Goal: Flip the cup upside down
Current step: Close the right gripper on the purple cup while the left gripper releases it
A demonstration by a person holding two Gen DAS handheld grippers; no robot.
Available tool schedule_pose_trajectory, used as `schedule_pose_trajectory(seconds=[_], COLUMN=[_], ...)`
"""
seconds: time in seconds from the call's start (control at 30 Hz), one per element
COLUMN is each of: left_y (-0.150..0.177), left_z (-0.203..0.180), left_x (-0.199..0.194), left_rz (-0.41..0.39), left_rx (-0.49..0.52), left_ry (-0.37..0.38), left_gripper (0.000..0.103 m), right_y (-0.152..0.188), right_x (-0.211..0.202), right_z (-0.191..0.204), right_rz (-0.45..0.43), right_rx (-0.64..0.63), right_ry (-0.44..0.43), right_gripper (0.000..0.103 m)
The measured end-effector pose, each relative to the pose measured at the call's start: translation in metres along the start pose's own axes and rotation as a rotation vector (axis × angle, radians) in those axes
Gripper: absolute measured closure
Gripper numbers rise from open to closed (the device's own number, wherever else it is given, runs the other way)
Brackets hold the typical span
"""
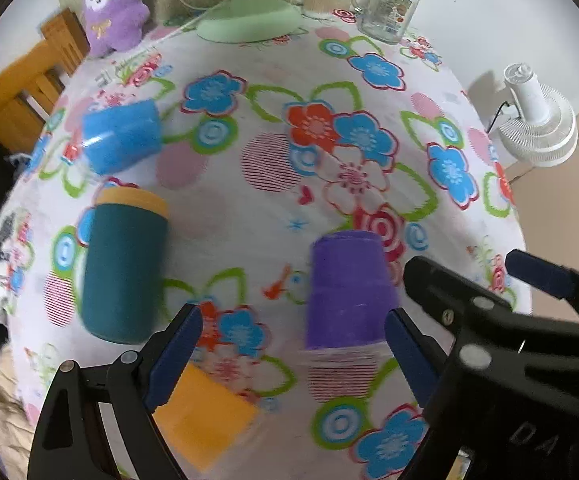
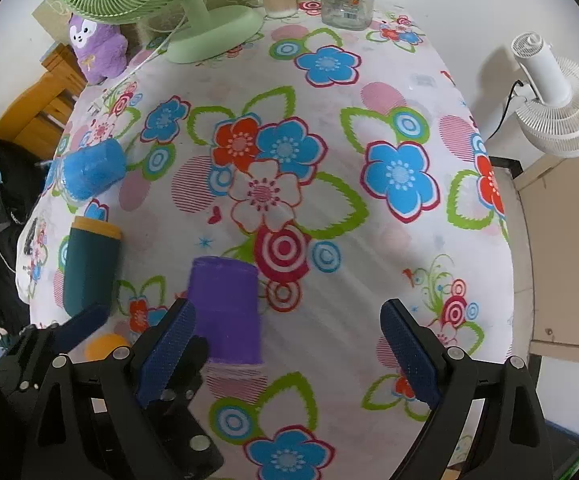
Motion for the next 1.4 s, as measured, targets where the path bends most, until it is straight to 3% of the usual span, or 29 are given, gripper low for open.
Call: schedule_pose_trajectory(seconds=[0.3, 0.7, 0.87, 1.0, 1.4], left_y=[-0.004, -0.012, -0.014, -0.018, -0.025], left_z=[0.037, 0.051, 0.049, 0.049, 0.035], left_x=[0.009, 0.027, 0.035, 0.038, 0.02], left_rz=[0.054, 0.111, 0.137, 0.144, 0.115], left_rx=[0.036, 0.092, 0.109, 0.112, 0.118], left_ry=[-0.071, -0.063, -0.048, -0.038, -0.03], left_gripper=[0.009, 0.009, 0.009, 0.009, 0.009], right_y=[-0.003, -0.008, -0.009, -0.007, -0.013], right_x=[0.022, 0.063, 0.074, 0.082, 0.055], right_z=[0.026, 0.045, 0.048, 0.047, 0.044], right_rz=[0.058, 0.163, 0.197, 0.229, 0.127], right_rx=[0.009, 0.01, 0.009, 0.028, -0.003], right_ry=[0.001, 0.043, 0.053, 0.046, 0.042], right_gripper=[0.008, 0.008, 0.023, 0.043, 0.045])
Point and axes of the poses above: each gripper's, at about its wrist camera, not at the fingertips, and x roughly the way its jaws point, z to its left, y to its underside, the point moved 7 cm from there along x, roughly the way its jaws point, and after that the axes turned 8 degrees about y, right-handed, at the moved point
